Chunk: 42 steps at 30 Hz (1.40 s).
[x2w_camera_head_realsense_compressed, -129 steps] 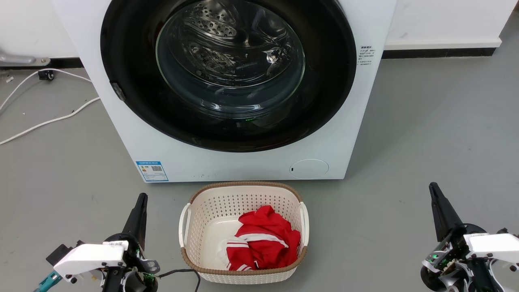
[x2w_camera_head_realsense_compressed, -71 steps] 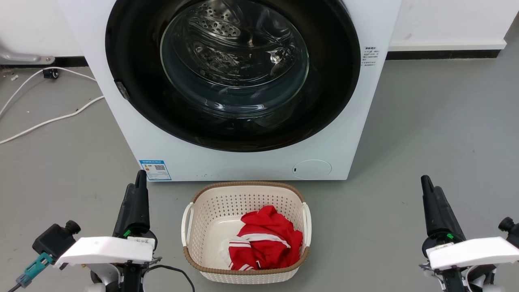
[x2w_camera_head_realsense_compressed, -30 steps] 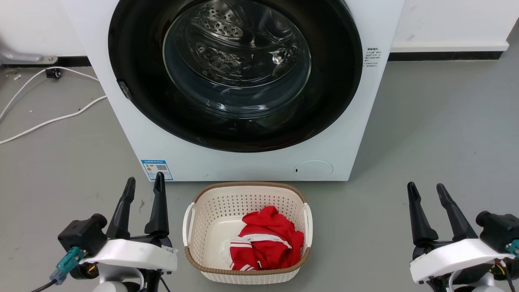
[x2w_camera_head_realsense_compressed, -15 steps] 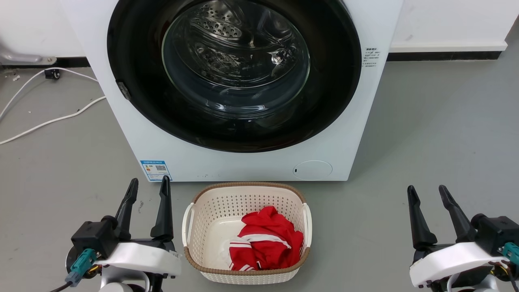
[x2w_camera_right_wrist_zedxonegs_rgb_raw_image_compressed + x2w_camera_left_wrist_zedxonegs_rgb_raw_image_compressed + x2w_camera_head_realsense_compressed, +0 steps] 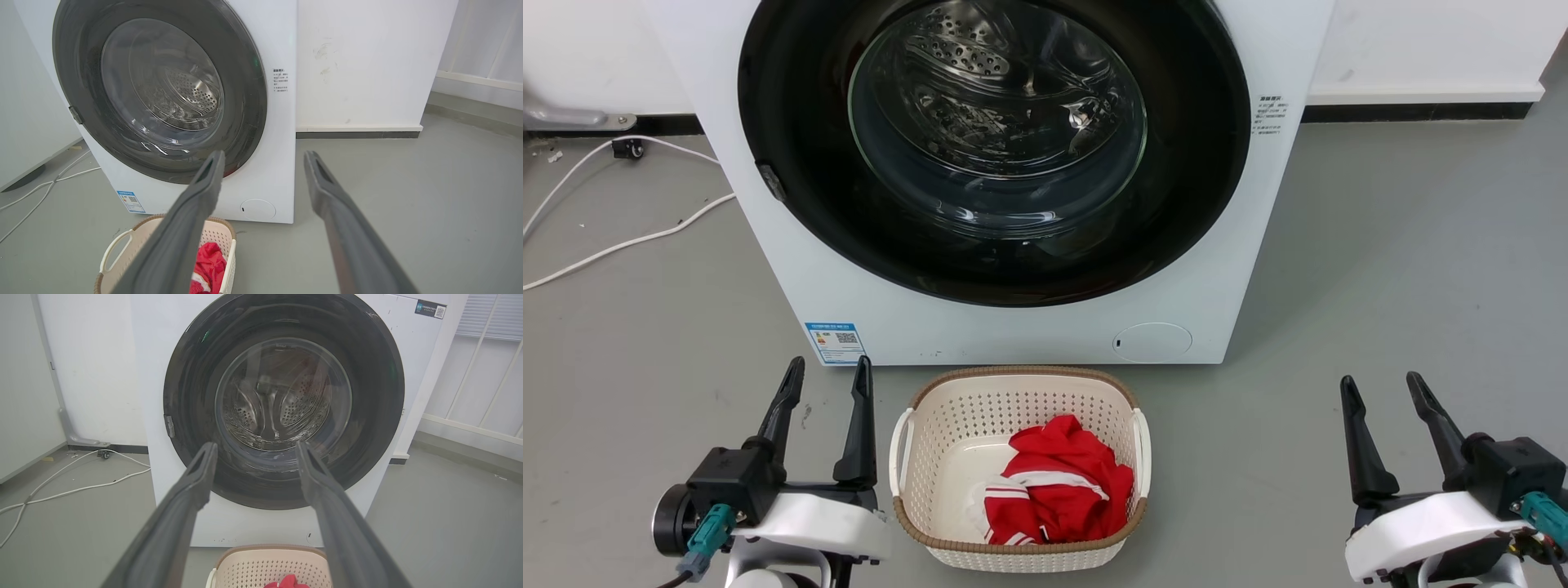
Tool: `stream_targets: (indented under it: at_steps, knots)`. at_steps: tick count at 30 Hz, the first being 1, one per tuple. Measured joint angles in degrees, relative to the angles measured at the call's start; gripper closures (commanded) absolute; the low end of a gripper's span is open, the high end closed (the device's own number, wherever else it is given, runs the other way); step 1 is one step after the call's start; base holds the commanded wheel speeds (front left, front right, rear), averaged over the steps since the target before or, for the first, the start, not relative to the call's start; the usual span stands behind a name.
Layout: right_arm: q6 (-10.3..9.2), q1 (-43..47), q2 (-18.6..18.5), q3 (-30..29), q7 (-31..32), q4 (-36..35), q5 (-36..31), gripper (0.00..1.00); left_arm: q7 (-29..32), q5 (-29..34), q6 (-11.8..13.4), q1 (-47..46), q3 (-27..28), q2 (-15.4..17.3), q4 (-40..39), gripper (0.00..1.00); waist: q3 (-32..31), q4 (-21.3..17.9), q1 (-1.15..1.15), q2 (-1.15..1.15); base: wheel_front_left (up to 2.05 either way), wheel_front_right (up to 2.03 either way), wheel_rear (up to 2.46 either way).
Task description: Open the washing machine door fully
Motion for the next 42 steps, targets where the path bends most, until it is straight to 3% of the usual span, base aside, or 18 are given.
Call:
stream_targets:
  at_steps: [12,21,22,23,24,25,30,33,35,42]
  knots:
    - [0.00,0.1,0.0,0.1,-0.8,-0.3,-4.7,0.00,-1.3,4.7,0.0,0.2,0.0,-0.1,0.1,0.00,0.0,0.3,0.00,0.00,0.00,0.00,0.00]
    - [0.00,0.1,0.0,0.3,-1.0,0.2,-4.2,0.00,-1.4,4.3,0.0,0.3,0.1,-0.2,0.3,0.00,0.1,0.3,0.00,0.00,0.00,0.00,0.00]
    - [0.00,0.1,0.0,0.3,-1.0,0.3,-3.7,0.10,-1.4,4.3,0.0,0.3,0.1,-0.2,0.4,0.00,0.1,0.2,0.00,0.00,0.00,0.00,0.00]
    - [0.00,0.1,0.0,0.3,-1.0,0.4,-3.4,0.60,-1.4,4.3,0.0,0.3,0.1,-0.2,0.4,0.00,0.1,0.2,0.00,0.00,0.00,0.00,0.00]
    - [0.00,0.1,0.0,0.3,-1.0,0.6,-3.4,0.85,-1.4,4.3,0.0,0.3,0.1,-0.2,0.5,0.00,0.1,0.2,0.00,0.00,0.00,0.00,0.00]
    - [0.00,0.1,0.0,0.3,-1.0,0.7,-3.4,1.00,-1.4,4.3,0.0,0.3,0.1,-0.2,0.5,0.00,0.1,0.2,0.00,0.00,0.00,0.00,0.00]
    - [0.00,0.1,0.0,0.4,-1.2,1.3,-2.1,1.00,-1.4,4.3,0.0,0.3,0.2,-0.2,0.6,0.00,0.1,0.2,0.00,0.00,0.00,0.00,0.00]
    - [0.00,0.0,0.0,0.4,-2.5,1.7,2.0,1.00,-1.4,4.2,0.0,0.3,0.2,-0.3,0.6,0.00,0.1,0.2,0.00,0.00,0.00,0.00,0.00]
    - [0.00,-0.1,0.0,0.6,-4.2,2.5,8.8,1.00,-1.4,4.2,0.0,0.3,0.3,-0.3,0.7,0.00,0.1,0.2,0.00,0.00,0.00,0.00,0.00]
    - [-0.01,-2.9,0.1,3.7,-9.9,4.8,42.0,1.00,-1.4,4.2,0.0,0.3,0.5,-0.3,0.8,0.00,0.2,0.1,0.00,0.00,0.00,0.00,0.00]
